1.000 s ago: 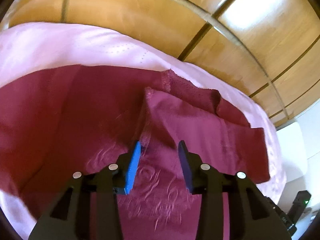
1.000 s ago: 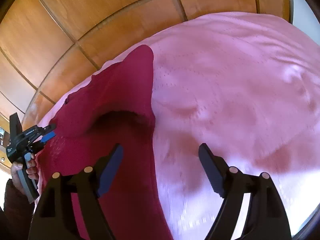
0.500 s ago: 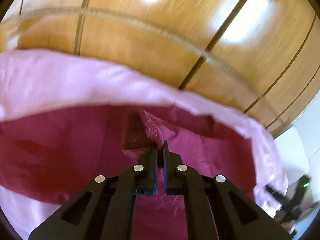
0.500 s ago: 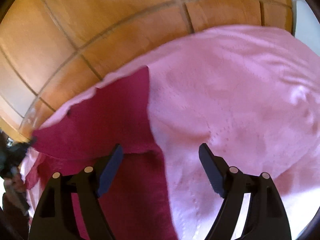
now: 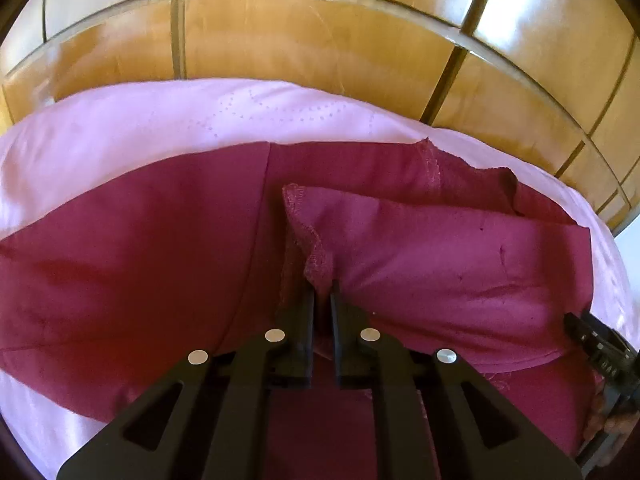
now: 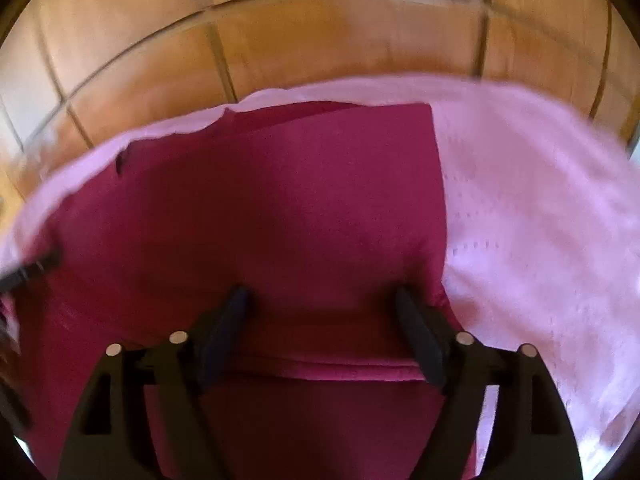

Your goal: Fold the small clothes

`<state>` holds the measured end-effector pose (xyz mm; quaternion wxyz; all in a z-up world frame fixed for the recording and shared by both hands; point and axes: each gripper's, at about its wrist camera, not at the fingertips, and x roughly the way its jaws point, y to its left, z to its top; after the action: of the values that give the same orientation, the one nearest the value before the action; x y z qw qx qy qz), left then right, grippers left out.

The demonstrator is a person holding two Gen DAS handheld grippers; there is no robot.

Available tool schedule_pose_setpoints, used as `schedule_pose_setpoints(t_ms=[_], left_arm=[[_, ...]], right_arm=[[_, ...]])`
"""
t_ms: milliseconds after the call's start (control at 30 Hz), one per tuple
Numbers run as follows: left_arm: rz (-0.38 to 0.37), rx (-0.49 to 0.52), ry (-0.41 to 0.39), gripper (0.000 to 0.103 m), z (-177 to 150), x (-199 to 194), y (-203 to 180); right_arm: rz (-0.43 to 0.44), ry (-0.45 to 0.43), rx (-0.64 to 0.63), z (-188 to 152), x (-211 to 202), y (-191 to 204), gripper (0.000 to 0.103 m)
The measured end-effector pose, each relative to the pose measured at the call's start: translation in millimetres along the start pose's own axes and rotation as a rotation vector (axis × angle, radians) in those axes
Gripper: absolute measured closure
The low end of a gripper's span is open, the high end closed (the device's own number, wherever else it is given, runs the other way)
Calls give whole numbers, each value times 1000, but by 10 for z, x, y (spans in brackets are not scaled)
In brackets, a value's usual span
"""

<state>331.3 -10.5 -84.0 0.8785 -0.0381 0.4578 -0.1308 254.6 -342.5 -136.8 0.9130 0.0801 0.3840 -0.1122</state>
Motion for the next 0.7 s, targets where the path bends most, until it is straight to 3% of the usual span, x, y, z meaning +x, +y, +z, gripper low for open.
schedule_pose_setpoints(t_ms=[67,200,267,533,633,700], left_arm=[[-6,-14,0,95,-26,-74,22],[-53,-102,-4,78,-191,-348,291],[-64,-168,-15,78,-298,-514,481],[-56,-538,-113,78,-907,-1309,1866],[31,-681,-171,59,-1142,-1558,2399],[42,-769,-211,58,-1263,-1694,2713]], right_arm=[[14,3,14,-2,11,-37,25],[2,-3,4,-21,9,-32,24],[-8,-4,-1,-25,4,-2,24],[-26,-14,-11,-9,-4,39,23],[-40,-19,-18,-18,-20,56,22],[-45,-21,-20,-21,-24,61,21]])
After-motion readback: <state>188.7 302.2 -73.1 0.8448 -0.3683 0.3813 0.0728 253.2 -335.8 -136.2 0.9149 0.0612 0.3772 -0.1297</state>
